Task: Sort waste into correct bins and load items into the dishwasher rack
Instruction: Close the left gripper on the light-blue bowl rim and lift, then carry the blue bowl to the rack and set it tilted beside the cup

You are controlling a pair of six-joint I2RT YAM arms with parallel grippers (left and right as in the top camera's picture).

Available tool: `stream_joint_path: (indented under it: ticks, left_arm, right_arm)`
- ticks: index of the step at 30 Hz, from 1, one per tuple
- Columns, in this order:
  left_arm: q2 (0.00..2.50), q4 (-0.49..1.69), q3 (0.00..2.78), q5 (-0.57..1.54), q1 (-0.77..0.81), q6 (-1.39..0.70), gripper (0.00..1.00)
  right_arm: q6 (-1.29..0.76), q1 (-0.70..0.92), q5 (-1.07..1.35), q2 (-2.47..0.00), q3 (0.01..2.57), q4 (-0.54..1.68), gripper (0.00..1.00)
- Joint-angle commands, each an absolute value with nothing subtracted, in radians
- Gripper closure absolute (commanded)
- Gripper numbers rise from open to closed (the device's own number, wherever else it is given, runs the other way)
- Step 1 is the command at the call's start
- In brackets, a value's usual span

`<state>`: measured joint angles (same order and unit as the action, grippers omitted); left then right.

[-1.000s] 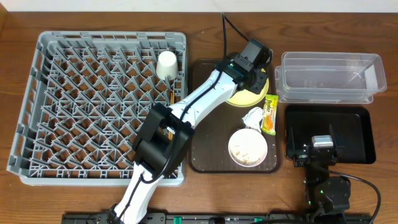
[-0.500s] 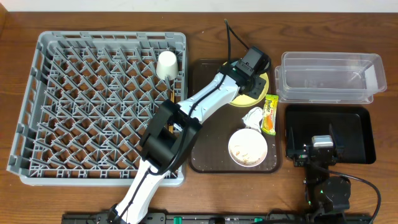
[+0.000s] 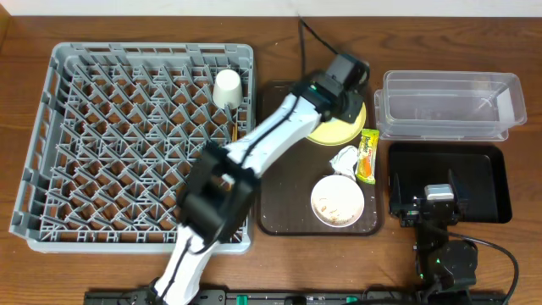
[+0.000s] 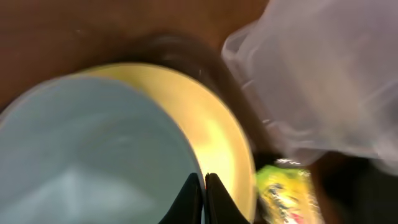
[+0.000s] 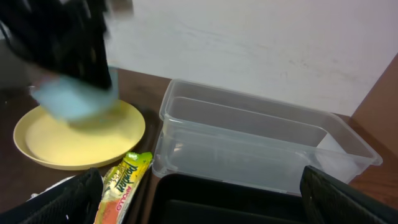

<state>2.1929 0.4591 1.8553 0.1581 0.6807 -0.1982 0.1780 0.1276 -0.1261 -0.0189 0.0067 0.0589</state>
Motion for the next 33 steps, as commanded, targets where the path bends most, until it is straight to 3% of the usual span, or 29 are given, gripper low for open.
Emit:
stream_joint_path:
  ticks: [1, 8, 16, 22, 33]
  left_arm:
    - [2.026, 0.484, 1.858, 0.258, 0.618, -0.297, 0.94]
    - [1.838, 0.719, 1.857, 0.744, 0.335, -0.319, 0.94]
    - [1.883, 0.904, 1.842, 1.406, -0.032, -0.212, 0.94]
    - [1.94, 0.981, 1.736, 1.573, -0.121, -0.112, 0.94]
    - [1.942, 0.973, 1.475, 1.572, -0.172, 0.064, 0.94]
  right_arm:
    - [0.188, 0.123, -0.123, -0.02, 0.006, 0.063, 0.01]
    - [0.188, 0.123, -0.123, -0.02, 0.006, 0.063, 0.01]
    - [0.188, 0.123, -0.123, -0.02, 0.006, 0.063, 0.01]
    - [0.188, 0.123, -0.123, -0.02, 0.006, 0.063, 0.01]
    - [0.188, 0.123, -0.123, -0.02, 0.006, 0.063, 0.01]
